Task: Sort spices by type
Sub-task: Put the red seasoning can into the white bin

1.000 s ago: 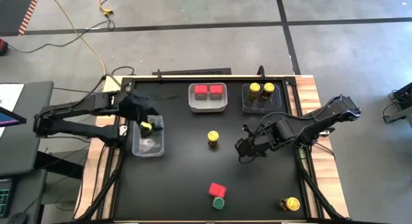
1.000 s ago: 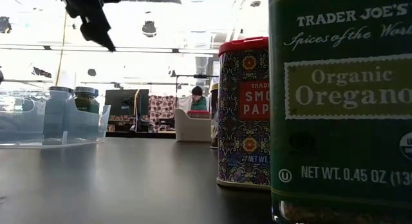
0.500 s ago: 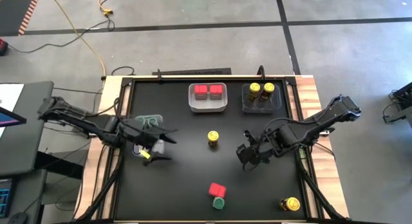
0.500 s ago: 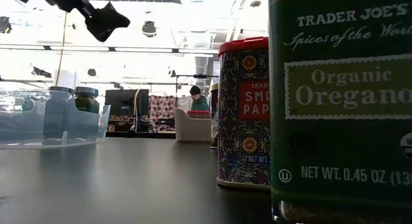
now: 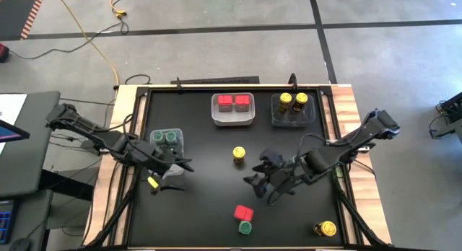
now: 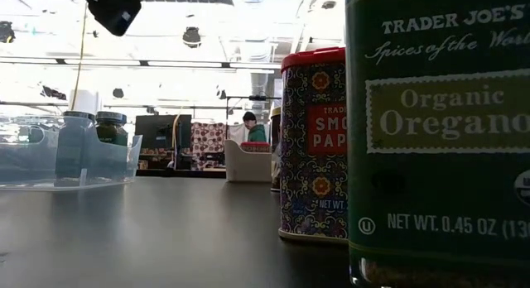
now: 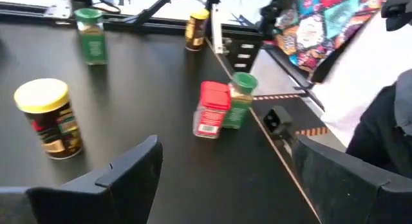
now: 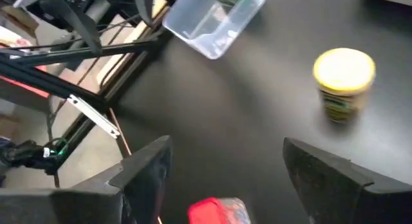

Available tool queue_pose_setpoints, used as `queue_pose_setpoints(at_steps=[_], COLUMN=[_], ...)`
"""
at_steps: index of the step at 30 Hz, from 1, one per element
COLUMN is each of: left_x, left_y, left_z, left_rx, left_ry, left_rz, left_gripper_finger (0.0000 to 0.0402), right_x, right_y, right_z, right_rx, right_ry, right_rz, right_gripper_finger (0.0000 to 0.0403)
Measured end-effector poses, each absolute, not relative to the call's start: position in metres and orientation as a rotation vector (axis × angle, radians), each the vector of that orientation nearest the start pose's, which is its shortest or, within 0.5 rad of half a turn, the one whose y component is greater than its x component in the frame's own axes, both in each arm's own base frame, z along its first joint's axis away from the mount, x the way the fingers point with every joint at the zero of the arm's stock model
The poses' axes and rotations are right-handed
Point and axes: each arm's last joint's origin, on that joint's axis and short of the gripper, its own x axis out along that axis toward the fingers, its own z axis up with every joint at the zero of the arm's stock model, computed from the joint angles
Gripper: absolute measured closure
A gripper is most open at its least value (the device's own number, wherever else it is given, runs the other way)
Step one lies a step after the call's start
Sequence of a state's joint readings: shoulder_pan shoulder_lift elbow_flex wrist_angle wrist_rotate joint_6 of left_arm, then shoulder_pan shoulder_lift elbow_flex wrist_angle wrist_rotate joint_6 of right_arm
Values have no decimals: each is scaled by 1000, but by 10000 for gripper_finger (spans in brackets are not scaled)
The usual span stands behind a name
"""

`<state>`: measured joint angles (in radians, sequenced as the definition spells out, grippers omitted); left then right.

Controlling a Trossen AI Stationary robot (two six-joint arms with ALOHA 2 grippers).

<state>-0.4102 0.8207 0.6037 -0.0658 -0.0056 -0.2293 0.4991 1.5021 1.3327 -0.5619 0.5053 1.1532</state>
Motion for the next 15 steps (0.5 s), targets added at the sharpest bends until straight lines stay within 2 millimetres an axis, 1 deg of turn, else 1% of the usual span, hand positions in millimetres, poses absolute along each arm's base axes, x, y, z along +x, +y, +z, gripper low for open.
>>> queue_pose_setpoints(at_steps=[3,6,9,12,15], left_x=[164,157,149,140,132], left_y=[-80,-87,-93,-98,-100], left_z=[278,278,269,256,249], left_rx=[-163,-169,-185,-216,-225], left_ry=[314,303,319,329,303], left_rz=[-412,-459,-464,-471,-472], left_gripper_finger=[70,70,70,70,70], right_x=[314,342,369,387,402], right_y=[151,161,167,170,175], right_z=[324,327,336,342,339], right_rx=[735,689,650,622,586], right_ry=[543,560,595,678,787], right_rz=[-345,-309,-286,-303,-327], right_gripper_finger=[82,82,82,82,82])
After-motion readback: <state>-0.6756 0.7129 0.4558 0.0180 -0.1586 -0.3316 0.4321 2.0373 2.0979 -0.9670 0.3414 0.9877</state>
